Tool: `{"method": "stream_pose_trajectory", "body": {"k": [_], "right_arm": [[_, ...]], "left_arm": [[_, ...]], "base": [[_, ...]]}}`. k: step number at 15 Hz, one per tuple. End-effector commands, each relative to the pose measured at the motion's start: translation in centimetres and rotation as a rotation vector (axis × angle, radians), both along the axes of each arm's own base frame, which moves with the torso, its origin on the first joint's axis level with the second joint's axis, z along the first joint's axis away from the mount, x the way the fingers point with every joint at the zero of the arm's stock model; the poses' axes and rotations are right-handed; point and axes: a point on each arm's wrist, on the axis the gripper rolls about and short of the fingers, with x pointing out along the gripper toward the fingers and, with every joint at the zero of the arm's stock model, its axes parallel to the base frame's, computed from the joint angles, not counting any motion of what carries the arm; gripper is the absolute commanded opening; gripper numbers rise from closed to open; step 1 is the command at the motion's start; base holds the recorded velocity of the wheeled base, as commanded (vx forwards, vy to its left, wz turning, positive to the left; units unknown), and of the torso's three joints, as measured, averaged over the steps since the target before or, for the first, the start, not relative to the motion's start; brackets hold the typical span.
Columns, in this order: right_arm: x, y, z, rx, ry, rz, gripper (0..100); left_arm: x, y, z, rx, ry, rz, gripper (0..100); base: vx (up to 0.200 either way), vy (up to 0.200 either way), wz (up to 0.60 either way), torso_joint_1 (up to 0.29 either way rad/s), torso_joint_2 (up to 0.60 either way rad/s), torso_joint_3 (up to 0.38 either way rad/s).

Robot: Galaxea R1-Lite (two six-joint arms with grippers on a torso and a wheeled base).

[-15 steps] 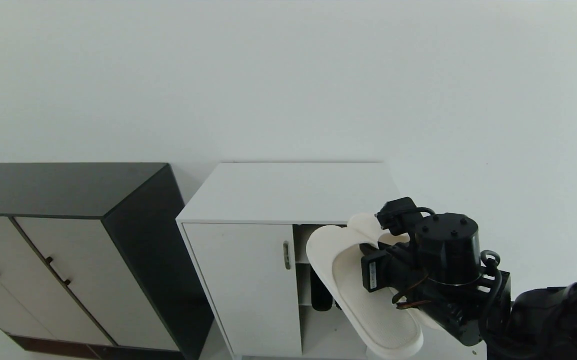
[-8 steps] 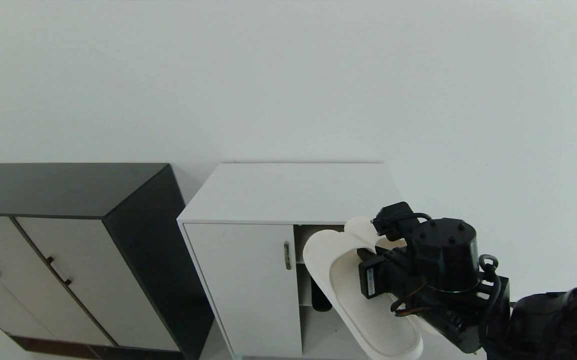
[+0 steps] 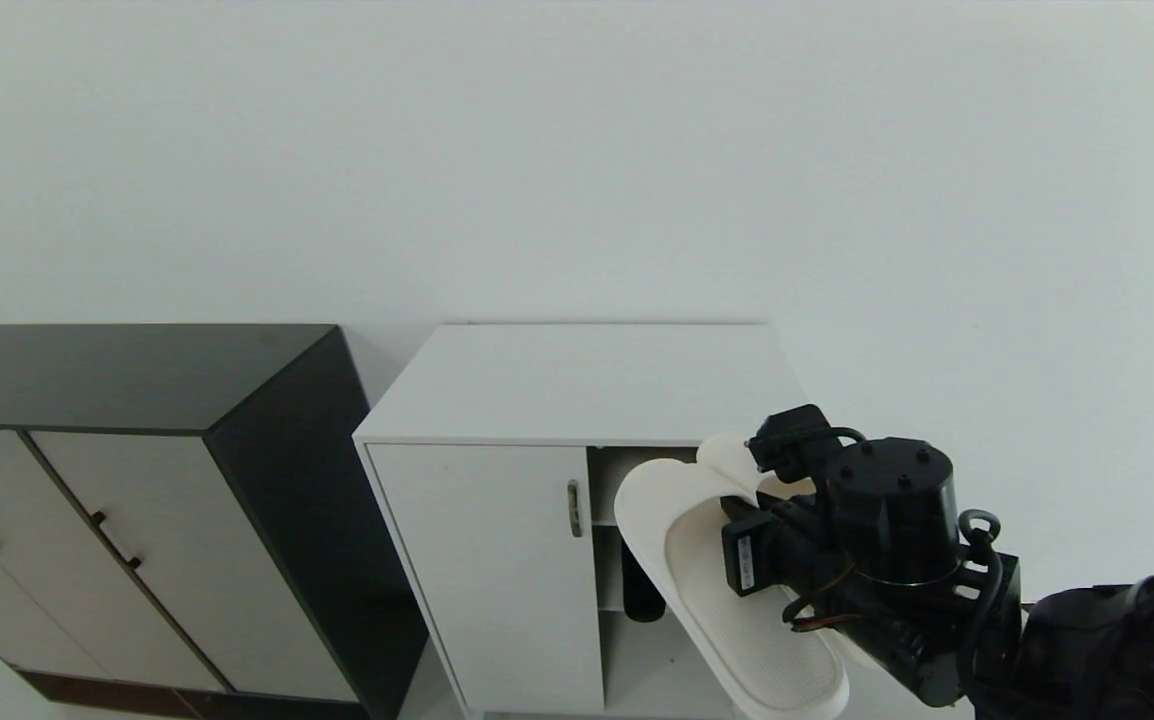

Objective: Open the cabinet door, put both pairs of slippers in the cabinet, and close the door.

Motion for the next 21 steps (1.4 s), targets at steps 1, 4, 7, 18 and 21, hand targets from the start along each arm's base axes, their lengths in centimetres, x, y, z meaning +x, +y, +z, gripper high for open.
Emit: {"method": "stream_pose_trajectory", "body": {"k": [1,4,7,18,21], "right_arm": [[0.00,0.02,-0.07,-0.001,0.002,0.001,0],[-0.22,0.00,-0.24,-0.007,0.007,0.004,0],[-0.29,0.06,-0.32,-0.009,0.009,0.007,0],[-0.50,-0.02,-0.42,-0.012,-0.010,0.015,0],[-0.50,-0.03,-0.50,-0.015,-0.008,0.015,0]], "left_arm": [[0.01,0.00,0.00,0.000,0.002,0.000,0],[0.01,0.00,0.00,0.000,0.002,-0.001,0],[0.01,0.00,0.00,0.000,0.002,-0.001,0],[0.01,0.00,0.00,-0.001,0.002,-0.001,0],[0.01,0.00,0.00,-0.001,0.002,0.000,0]], "base": [[0.000,0.000,0.00,-0.159,0.34,0.183],[0.000,0.000,0.00,-0.175,0.39,0.211],[0.000,0.000,0.00,-0.220,0.52,0.295],[0.000,0.000,0.00,-0.211,0.53,0.317],[0.000,0.000,0.00,-0.168,0.48,0.320]]}}
